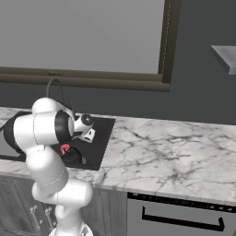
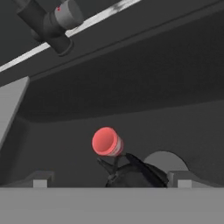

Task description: Open the cabinet, pick the kettle from the cabinet, and place it in the sink.

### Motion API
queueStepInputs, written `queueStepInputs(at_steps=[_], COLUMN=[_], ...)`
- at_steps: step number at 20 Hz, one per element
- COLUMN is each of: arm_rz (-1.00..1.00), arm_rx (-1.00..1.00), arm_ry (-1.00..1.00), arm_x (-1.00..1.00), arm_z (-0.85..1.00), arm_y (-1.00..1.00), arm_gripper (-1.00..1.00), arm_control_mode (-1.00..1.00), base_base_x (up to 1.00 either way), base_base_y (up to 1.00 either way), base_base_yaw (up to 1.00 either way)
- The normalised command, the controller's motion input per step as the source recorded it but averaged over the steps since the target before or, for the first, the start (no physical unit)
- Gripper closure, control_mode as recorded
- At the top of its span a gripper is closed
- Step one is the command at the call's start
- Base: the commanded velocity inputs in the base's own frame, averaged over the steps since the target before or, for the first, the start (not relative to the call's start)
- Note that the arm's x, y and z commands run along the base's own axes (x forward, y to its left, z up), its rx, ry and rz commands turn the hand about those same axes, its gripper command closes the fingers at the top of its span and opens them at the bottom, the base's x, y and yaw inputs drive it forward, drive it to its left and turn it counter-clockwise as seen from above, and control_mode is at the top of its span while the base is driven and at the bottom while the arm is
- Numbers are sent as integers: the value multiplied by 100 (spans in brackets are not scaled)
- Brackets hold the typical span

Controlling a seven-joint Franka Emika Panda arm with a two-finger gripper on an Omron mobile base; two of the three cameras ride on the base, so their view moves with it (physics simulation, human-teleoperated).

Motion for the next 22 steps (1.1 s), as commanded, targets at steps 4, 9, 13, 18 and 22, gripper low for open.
queueStepInputs(at_steps=[4, 9, 13, 18, 22], arm_rz=[0, 1, 2, 0, 4], arm_rx=[0, 0, 0, 0, 0], arm_ry=[0, 0, 0, -1, -1], arm_x=[-18, -18, -20, -19, -21], arm_z=[33, 32, 31, 32, 30], arm_y=[-3, -9, -9, -10, -13], arm_gripper=[-100, -100, -100, -100, -100], arm_control_mode=[-100, -100, -100, -100, -100], base_base_x=[0, 0, 0, 0, 0], base_base_y=[0, 0, 0, 0, 0], base_base_yaw=[0, 0, 0, 0, 0])
